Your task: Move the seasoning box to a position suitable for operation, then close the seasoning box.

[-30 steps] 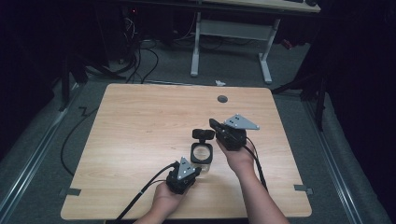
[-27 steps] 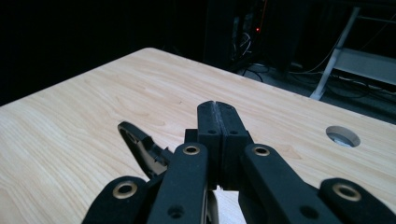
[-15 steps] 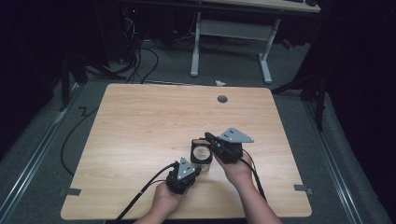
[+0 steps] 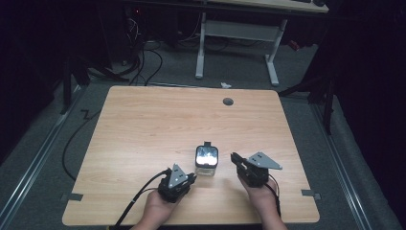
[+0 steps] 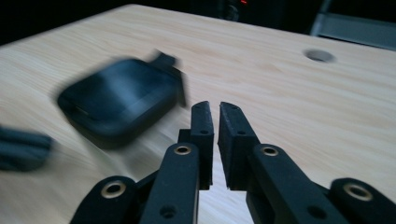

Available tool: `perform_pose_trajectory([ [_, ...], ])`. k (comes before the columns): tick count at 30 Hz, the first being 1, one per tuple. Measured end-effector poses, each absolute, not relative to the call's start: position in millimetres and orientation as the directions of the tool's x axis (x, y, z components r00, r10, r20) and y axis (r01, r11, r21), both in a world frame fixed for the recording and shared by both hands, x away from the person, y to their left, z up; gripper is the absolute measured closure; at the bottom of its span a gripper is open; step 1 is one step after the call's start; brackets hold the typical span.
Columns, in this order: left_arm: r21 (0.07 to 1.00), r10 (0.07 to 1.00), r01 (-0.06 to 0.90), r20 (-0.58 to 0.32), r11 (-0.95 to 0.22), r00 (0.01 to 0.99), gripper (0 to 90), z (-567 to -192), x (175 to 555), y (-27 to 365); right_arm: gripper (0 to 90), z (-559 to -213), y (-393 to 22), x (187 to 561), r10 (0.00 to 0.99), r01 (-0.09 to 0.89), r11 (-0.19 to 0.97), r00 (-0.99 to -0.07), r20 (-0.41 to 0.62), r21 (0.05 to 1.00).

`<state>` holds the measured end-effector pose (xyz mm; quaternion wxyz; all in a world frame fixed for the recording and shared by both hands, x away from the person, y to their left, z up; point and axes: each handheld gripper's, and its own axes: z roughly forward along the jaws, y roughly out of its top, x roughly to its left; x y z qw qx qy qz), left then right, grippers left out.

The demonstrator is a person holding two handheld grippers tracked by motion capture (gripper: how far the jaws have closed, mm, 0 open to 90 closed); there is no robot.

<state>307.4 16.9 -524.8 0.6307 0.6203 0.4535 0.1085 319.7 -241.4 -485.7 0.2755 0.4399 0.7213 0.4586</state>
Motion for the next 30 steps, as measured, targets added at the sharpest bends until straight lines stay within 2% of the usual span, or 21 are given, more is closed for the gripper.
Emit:
perform_pose_trajectory([
  [11, 0.904, 0.832, 0.350, -0.382, 0.247, 0.401, 71.3, -522, 349, 110, 78.6, -510, -315, 306, 0.964, 0.456, 0.087, -0.263, 0.041, 0.886],
  [14, 0.919, 0.874, 0.307, -0.349, 0.247, 0.339, 67.3, -525, 355, 137, 76.8, -513, -324, 301, 0.972, 0.456, 0.097, -0.236, 0.015, 0.885],
  [18, 0.911, 0.900, 0.290, -0.366, 0.294, 0.237, 64.3, -530, 357, 168, 73.5, -517, -327, 294, 0.975, 0.459, 0.118, -0.223, -0.014, 0.881],
  [22, 0.905, 0.903, 0.282, -0.380, 0.318, 0.202, 61.5, -529, 360, 178, 72.9, -517, -326, 293, 0.973, 0.458, 0.113, -0.230, -0.006, 0.882],
  [30, 0.911, 0.909, 0.289, -0.360, 0.294, 0.211, 59.6, -535, 359, 174, 72.9, -519, -323, 296, 0.969, 0.462, 0.113, -0.246, 0.004, 0.880],
])
